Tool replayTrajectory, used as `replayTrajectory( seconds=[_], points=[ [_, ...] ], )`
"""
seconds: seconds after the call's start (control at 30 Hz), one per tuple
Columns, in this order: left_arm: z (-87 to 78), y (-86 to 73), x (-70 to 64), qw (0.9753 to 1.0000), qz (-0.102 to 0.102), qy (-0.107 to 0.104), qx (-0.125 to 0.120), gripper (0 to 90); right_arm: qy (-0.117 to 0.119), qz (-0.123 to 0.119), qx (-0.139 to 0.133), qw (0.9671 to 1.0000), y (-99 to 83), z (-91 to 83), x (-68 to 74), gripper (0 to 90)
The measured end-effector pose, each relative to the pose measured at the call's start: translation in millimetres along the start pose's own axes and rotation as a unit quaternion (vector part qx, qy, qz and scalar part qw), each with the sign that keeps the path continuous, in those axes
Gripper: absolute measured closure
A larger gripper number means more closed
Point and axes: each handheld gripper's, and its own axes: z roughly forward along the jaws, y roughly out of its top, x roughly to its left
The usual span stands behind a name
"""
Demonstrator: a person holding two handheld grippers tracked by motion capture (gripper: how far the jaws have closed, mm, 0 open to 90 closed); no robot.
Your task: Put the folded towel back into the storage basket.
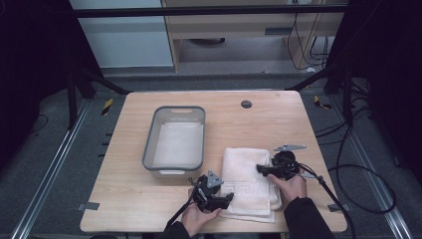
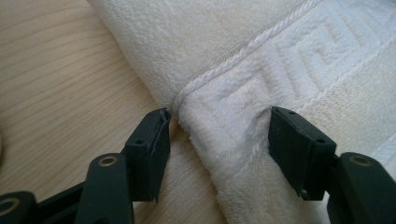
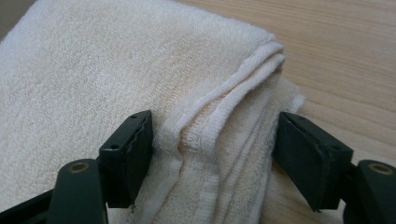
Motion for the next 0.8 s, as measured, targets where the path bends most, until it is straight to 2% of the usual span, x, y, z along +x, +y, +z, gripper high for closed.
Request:
replayTrajectory(
  seconds=[0.03, 0.1, 0.33, 0.47, 0.67, 0.8],
  points=[
    [0.4, 0.1, 0.6, 1.0, -0.004, -0.004, 0.0, 39.8, 0.01, 0.011, 0.002, 0.9999, -0.2, 0.7, -1.9, 30.3],
    [1.2, 0.2, 2.5, 0.9999, -0.01, -0.014, 0.002, 40.7, 0.015, 0.017, 0.004, 0.9997, -0.4, 1.2, -2.8, 32.2],
    [1.3, 2.0, 3.3, 0.9993, -0.013, -0.032, 0.009, 49.7, 0.044, 0.037, 0.012, 0.9983, 0.4, 1.5, -3.4, 46.7],
    [0.7, 3.0, 1.6, 0.999, -0.012, -0.04, 0.013, 57.7, 0.055, 0.049, 0.016, 0.9971, 1.2, 1.0, -3.3, 53.3],
    [-0.2, 5.3, -1.7, 0.999, -0.005, -0.04, 0.019, 66.5, 0.058, 0.051, 0.014, 0.9969, 2.1, 0.5, -2.4, 59.5],
    [-1.1, 5.2, -1.4, 0.999, -0.008, -0.042, 0.013, 72.7, 0.048, 0.038, 0.012, 0.998, 5.3, -2.3, 2.0, 63.7]
  ],
)
